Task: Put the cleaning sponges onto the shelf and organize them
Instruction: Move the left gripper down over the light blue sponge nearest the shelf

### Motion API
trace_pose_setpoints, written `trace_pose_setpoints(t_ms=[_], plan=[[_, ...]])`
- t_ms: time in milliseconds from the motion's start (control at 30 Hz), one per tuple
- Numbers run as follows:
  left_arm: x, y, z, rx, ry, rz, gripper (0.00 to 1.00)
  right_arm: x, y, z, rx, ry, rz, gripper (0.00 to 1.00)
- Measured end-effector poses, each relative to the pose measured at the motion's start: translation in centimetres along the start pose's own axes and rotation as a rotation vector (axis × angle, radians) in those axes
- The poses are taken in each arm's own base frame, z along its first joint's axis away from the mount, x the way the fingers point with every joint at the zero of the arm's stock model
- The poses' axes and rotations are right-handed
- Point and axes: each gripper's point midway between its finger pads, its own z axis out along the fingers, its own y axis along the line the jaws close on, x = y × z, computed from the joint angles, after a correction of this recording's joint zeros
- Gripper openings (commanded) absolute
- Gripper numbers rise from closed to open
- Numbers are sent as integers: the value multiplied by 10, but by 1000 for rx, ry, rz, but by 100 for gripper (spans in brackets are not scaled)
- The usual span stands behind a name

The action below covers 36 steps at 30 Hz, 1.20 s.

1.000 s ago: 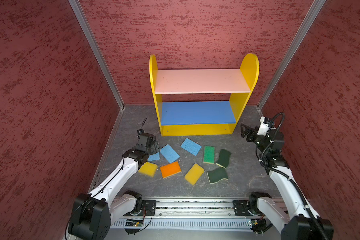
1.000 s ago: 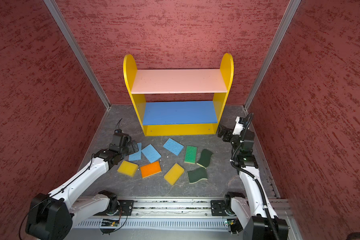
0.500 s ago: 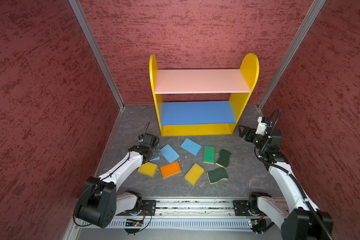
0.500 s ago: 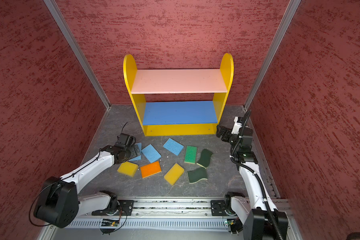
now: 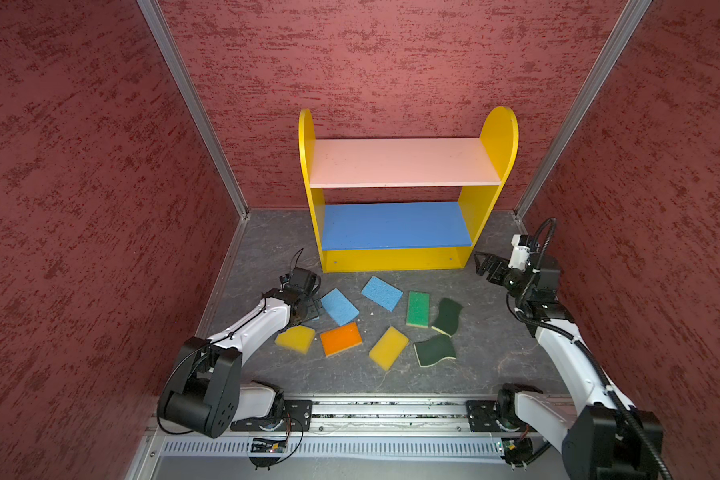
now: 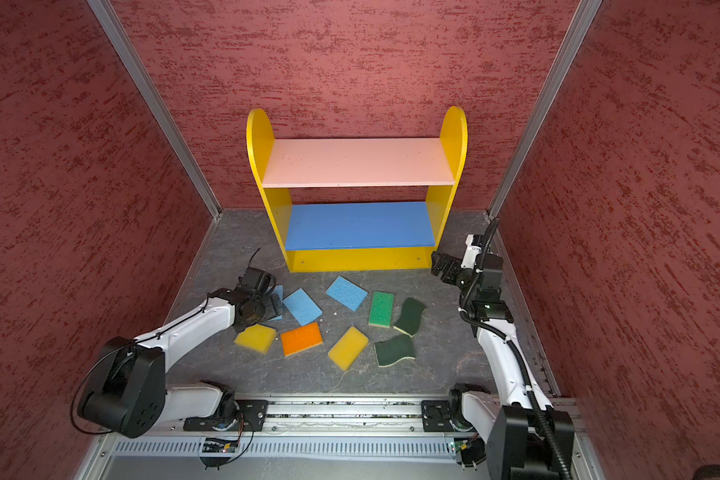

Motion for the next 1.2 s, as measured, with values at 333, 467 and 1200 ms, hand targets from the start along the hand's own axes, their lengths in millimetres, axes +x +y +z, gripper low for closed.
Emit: trace_pose_setpoints(t_ms=[333,467,1200], plan=[[-13,-7,-3,14,-23,24,99,0,0,0,-2,0,0,99],[-15,-8,-5,21,-33,32,99,0,0,0,-2,0,1,99],[-15,-17,12,4,12,110,96,0,2,-5,-4,1,7,99]])
